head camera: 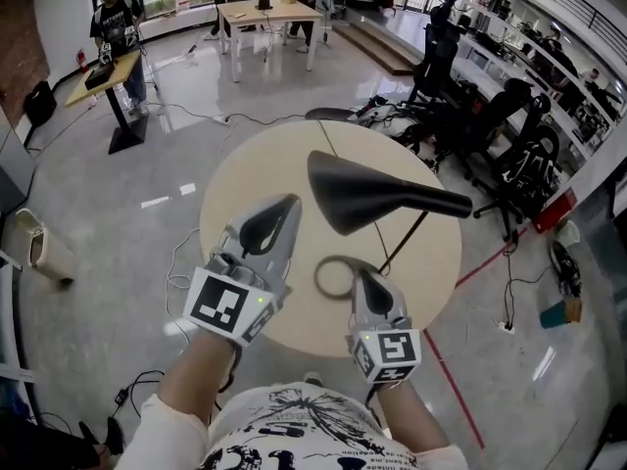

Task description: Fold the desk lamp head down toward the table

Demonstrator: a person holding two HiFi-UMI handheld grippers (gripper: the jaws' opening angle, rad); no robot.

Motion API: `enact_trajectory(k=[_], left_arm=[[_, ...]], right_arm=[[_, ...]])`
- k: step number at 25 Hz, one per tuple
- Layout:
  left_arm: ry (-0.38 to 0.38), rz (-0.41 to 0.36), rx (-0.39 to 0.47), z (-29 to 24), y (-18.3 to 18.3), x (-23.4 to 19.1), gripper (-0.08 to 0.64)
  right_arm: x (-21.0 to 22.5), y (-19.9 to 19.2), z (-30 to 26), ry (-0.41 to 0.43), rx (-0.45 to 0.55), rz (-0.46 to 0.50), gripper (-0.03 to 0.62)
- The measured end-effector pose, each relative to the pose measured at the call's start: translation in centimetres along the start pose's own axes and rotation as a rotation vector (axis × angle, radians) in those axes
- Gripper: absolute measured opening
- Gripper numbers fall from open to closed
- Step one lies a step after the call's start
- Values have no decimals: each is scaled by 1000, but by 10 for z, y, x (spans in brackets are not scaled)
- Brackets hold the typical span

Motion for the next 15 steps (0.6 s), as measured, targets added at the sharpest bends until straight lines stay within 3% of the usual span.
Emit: enact_trajectory(k=[8, 15], left_arm=[[-18, -35, -42, -23, 7, -8, -8], [-19, 3, -54, -25, 2, -8, -6]], right_arm=[[-1, -3, -3, 10, 2, -3, 9], [-4, -6, -2, 17, -1, -16, 9]])
Point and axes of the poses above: the fingertips, and each gripper's own axes: z backward along the fingers, x to its right, y out of its top, the point moved 1 cm from there along z, backward along the fingers, and after that the axes turned 5 degrees about -y, right-handed, at the moved point
